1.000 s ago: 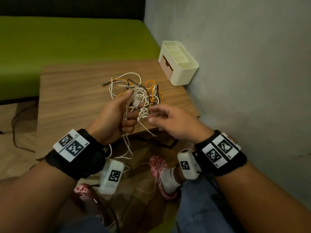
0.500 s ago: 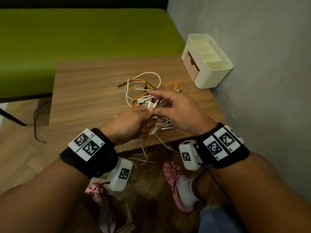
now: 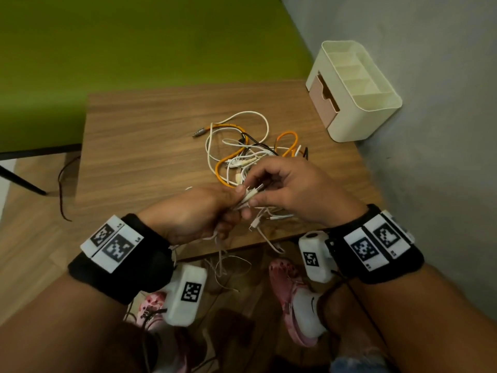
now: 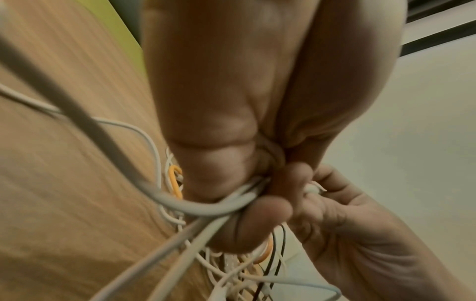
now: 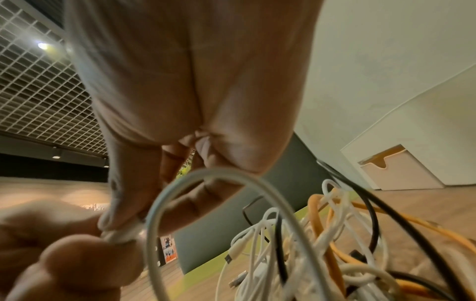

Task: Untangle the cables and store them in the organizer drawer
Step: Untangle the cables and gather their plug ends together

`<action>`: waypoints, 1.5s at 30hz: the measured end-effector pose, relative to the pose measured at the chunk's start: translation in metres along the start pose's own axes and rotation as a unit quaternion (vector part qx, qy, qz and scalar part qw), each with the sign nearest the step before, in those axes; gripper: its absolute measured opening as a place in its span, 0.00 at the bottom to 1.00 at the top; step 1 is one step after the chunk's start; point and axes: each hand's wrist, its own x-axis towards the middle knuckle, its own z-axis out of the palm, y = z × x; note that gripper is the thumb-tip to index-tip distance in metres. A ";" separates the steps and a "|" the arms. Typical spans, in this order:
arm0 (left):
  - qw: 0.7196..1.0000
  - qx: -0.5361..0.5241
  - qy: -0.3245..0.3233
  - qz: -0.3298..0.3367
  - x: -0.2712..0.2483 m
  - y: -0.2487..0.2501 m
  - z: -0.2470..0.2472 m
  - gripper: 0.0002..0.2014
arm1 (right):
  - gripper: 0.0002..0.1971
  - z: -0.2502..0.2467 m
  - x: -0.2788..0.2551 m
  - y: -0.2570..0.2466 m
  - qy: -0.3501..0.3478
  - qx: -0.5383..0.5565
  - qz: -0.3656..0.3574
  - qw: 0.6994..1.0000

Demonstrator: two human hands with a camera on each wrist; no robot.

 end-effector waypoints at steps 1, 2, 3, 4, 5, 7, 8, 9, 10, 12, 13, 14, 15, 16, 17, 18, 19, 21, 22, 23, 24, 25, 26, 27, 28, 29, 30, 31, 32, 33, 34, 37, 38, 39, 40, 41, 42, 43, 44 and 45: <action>1.000 -0.011 0.019 0.010 0.000 0.001 -0.001 0.17 | 0.17 -0.002 0.001 0.000 0.011 0.017 0.008 1.000; 0.999 -0.024 0.040 0.025 0.000 0.002 -0.004 0.16 | 0.18 -0.005 0.003 0.000 0.029 0.028 0.012 0.999; 0.997 -0.035 0.062 0.043 0.000 0.003 -0.007 0.16 | 0.18 -0.008 0.004 0.002 0.051 0.015 0.011 0.999; 0.993 -0.047 0.085 0.061 -0.001 0.004 -0.011 0.16 | 0.17 -0.011 0.006 0.003 0.070 -0.024 0.008 0.997; 0.989 -0.057 0.109 0.079 -0.001 0.005 -0.014 0.17 | 0.17 -0.013 0.008 0.007 0.078 -0.081 0.010 0.994; 0.978 -0.077 0.154 0.116 -0.002 0.008 -0.020 0.18 | 0.19 -0.014 0.012 0.013 0.054 -0.202 0.045 0.977; 0.972 -0.086 0.174 0.131 -0.002 0.009 -0.023 0.18 | 0.19 -0.013 0.014 0.014 0.036 -0.249 0.069 0.965; 0.966 -0.096 0.193 0.143 -0.002 0.011 -0.026 0.18 | 0.18 -0.012 0.015 0.015 0.024 -0.283 0.087 0.955; 0.960 -0.103 0.208 0.154 -0.002 0.012 -0.028 0.18 | 0.16 -0.012 0.017 0.015 0.023 -0.305 0.102 0.947; 0.951 -0.111 0.228 0.177 -0.002 0.014 -0.032 0.18 | 0.12 -0.014 0.019 0.011 0.036 -0.319 0.131 0.938; 0.948 -0.113 0.233 0.186 -0.002 0.015 -0.033 0.18 | 0.11 -0.014 0.020 0.011 0.044 -0.325 0.136 0.935; 0.945 -0.114 0.236 0.193 -0.001 0.016 -0.034 0.18 | 0.10 -0.013 0.022 0.010 0.055 -0.334 0.130 0.932; 0.944 -0.114 0.238 0.198 -0.001 0.016 -0.033 0.18 | 0.10 -0.011 0.022 0.009 0.067 -0.342 0.112 0.931; 0.944 -0.114 0.237 0.199 0.000 0.016 -0.032 0.18 | 0.09 -0.008 0.024 0.007 0.084 -0.339 0.080 0.934; 0.944 -0.115 0.236 0.200 -0.001 0.016 -0.031 0.18 | 0.07 -0.003 0.025 0.006 0.096 -0.322 0.047 0.941; 0.944 -0.115 0.234 0.202 0.000 0.017 -0.029 0.18 | 0.07 0.002 0.027 0.003 0.098 -0.299 0.018 0.949; 0.945 -0.114 0.232 0.203 -0.001 0.017 -0.027 0.18 | 0.07 0.008 0.030 0.002 0.088 -0.283 -0.001 0.955; 0.947 -0.105 0.228 0.202 -0.002 0.017 -0.024 0.18 | 0.08 0.017 0.036 0.003 0.049 -0.295 -0.008 0.954; 0.948 -0.100 0.225 0.202 -0.003 0.017 -0.023 0.18 | 0.08 0.022 0.038 0.006 0.029 -0.314 0.000 0.949; 0.949 -0.096 0.222 0.203 -0.004 0.017 -0.022 0.18 | 0.09 0.025 0.040 0.008 0.014 -0.331 0.014 0.944; 0.950 -0.091 0.219 0.204 -0.005 0.017 -0.022 0.18 | 0.09 0.026 0.042 0.010 0.010 -0.336 0.025 0.941; 0.950 -0.086 0.217 0.206 -0.006 0.017 -0.022 0.18 | 0.09 0.027 0.042 0.012 0.019 -0.327 0.033 0.944; 0.951 -0.081 0.216 0.209 -0.007 0.016 -0.023 0.18 | 0.09 0.026 0.042 0.012 0.039 -0.312 0.038 0.949; 0.951 -0.075 0.214 0.211 -0.008 0.015 -0.024 0.18 | 0.08 0.024 0.042 0.012 0.063 -0.300 0.040 0.951; 0.951 -0.070 0.214 0.213 -0.009 0.015 -0.025 0.18 | 0.07 0.022 0.042 0.012 0.083 -0.298 0.044 0.950; 0.951 -0.065 0.213 0.214 -0.010 0.015 -0.026 0.18 | 0.06 0.019 0.041 0.013 0.097 -0.304 0.050 0.946; 0.952 -0.059 0.212 0.214 -0.011 0.015 -0.026 0.18 | 0.05 0.017 0.041 0.012 0.106 -0.315 0.056 0.942; 0.953 -0.053 0.210 0.214 -0.011 0.015 -0.026 0.18 | 0.06 0.017 0.040 0.013 0.111 -0.324 0.063 0.937; 0.953 -0.047 0.207 0.214 -0.012 0.016 -0.026 0.18 | 0.07 0.016 0.040 0.012 0.114 -0.338 0.066 0.932; 0.954 -0.042 0.206 0.214 -0.012 0.016 -0.025 0.18 | 0.09 0.017 0.040 0.011 0.111 -0.357 0.071 0.925; 0.954 -0.039 0.205 0.214 -0.012 0.016 -0.025 0.18 | 0.11 0.018 0.040 0.010 0.100 -0.382 0.081 0.915; 0.955 -0.032 0.200 0.216 -0.011 0.016 -0.025 0.18 | 0.17 0.022 0.042 0.004 0.028 -0.445 0.170 0.879; 0.956 -0.031 0.198 0.215 -0.011 0.016 -0.024 0.18 | 0.19 0.023 0.043 0.003 0.012 -0.458 0.186 0.869; 0.956 -0.031 0.196 0.215 -0.010 0.016 -0.024 0.18 | 0.22 0.025 0.043 0.004 0.005 -0.469 0.192 0.862; 0.956 -0.030 0.195 0.215 -0.010 0.016 -0.024 0.18 | 0.24 0.027 0.043 0.004 0.005 -0.477 0.192 0.858; 0.957 -0.028 0.195 0.214 -0.009 0.015 -0.023 0.19 | 0.25 0.028 0.043 0.006 0.008 -0.481 0.189 0.856; 0.957 -0.026 0.194 0.213 -0.008 0.016 -0.022 0.19 | 0.24 0.030 0.043 0.006 0.010 -0.481 0.187 0.856; 0.958 -0.025 0.194 0.211 -0.008 0.016 -0.021 0.19 | 0.22 0.031 0.043 0.008 0.009 -0.478 0.184 0.859; 0.958 -0.024 0.193 0.209 -0.008 0.016 -0.020 0.18 | 0.19 0.032 0.042 0.008 0.011 -0.473 0.176 0.863; 0.959 -0.022 0.192 0.208 -0.008 0.016 -0.019 0.18 | 0.15 0.032 0.042 0.009 0.016 -0.468 0.166 0.868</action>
